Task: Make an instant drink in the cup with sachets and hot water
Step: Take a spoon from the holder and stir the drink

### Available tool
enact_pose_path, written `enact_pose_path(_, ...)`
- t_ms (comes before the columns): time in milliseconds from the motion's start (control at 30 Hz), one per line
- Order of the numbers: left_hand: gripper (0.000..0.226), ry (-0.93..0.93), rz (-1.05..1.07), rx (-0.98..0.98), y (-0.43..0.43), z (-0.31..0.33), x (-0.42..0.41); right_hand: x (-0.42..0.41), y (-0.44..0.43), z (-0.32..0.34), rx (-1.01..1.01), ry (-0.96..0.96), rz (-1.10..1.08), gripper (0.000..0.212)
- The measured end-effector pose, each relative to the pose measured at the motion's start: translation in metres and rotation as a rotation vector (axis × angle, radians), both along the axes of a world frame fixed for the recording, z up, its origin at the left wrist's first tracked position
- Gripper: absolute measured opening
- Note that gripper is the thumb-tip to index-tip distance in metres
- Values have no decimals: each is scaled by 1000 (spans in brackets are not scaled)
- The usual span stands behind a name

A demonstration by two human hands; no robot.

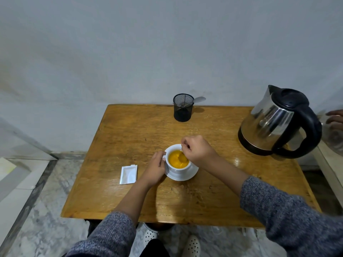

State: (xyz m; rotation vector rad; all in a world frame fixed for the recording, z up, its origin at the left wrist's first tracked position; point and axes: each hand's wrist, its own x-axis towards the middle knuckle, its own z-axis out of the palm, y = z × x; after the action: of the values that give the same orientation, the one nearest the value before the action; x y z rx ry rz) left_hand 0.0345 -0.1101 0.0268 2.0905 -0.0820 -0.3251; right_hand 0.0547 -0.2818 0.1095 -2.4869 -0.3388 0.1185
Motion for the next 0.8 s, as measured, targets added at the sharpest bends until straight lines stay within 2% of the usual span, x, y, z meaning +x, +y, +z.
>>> enact_pose_path(167, 15, -3, 7, -7, -1, -1, 0, -3, 1, 5, -42, 23, 81, 25)
enact_pose_path(500, 19, -2, 21, 21, 0, -2, 1, -8, 7, 2, 98, -12, 73, 24)
enact_pose_path(800, 19, 18, 25, 30, -1, 1, 2, -5, -7, 9, -84, -17, 147, 25)
